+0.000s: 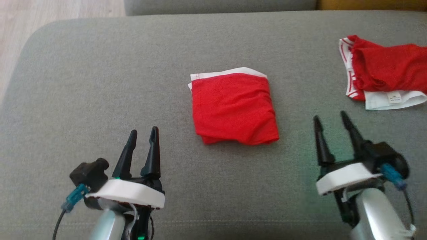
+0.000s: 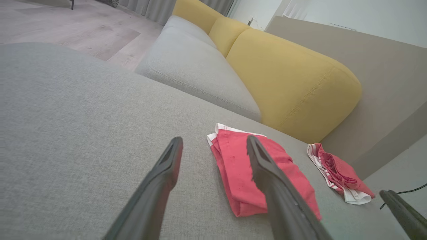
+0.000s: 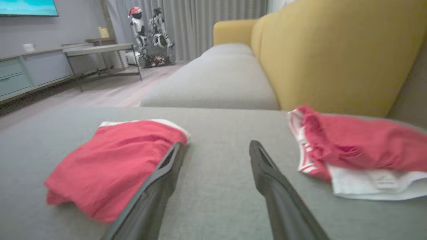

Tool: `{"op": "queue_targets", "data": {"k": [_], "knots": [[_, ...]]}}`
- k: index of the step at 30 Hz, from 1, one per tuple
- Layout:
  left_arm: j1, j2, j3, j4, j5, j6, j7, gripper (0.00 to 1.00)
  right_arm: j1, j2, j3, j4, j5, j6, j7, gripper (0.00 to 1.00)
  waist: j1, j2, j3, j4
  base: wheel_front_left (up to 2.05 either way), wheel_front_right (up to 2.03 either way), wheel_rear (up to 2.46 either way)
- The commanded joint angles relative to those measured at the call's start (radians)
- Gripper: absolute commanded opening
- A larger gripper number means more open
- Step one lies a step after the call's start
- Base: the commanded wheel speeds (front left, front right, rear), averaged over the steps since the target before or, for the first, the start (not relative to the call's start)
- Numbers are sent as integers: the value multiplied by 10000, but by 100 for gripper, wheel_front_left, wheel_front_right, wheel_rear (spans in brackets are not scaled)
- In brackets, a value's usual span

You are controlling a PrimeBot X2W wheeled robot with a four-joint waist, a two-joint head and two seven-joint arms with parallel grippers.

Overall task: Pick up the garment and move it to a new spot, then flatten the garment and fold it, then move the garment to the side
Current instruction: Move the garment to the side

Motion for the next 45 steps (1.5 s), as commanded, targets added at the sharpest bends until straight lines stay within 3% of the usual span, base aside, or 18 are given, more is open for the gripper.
{"op": "queue_targets", "data": {"k": [1,16,23,24,25,26,32,36,41,45], "knots": [[-421,72,260,-310,47,-25,-122,100,-454,44,361,-155,207,65,138,100,0,0,165,116,0,0,0],[-1084,72,-252,-262,-60,-17,-122,100,-2673,184,1276,2159,3280,65,1674,100,0,0,1326,1290,0,0,0],[-1197,72,-410,-282,-169,43,-122,100,-3276,90,1455,3200,3771,65,1997,100,0,0,1489,1688,0,0,0],[-1193,72,-421,-284,-175,49,-122,100,-3333,85,1500,3357,3853,65,2083,65,0,0,1498,1712,0,0,0],[-1189,72,-430,-284,-178,57,-122,100,-3401,48,1533,3495,3872,65,2110,24,0,0,1509,1728,0,0,0],[-1187,72,-438,-285,-180,65,-122,100,-3474,8,1578,3596,3853,65,2077,0,0,0,1520,1737,0,0,0],[-1168,72,-398,-274,-147,93,-122,100,-3775,-465,2251,3802,3071,65,1406,0,0,0,1498,1581,0,0,0],[-1198,72,-360,-300,-85,74,-122,100,-4020,-949,2720,3911,1788,65,599,0,0,0,1411,1250,0,0,0],[-1289,72,-312,-409,36,37,-122,100,-4336,-1477,3123,3645,709,65,201,0,0,0,1415,637,0,0,0],[-1458,72,-259,-513,283,-59,-122,100,-4768,-2347,3535,3043,359,65,304,0,0,0,1576,-158,0,0,0]]}}
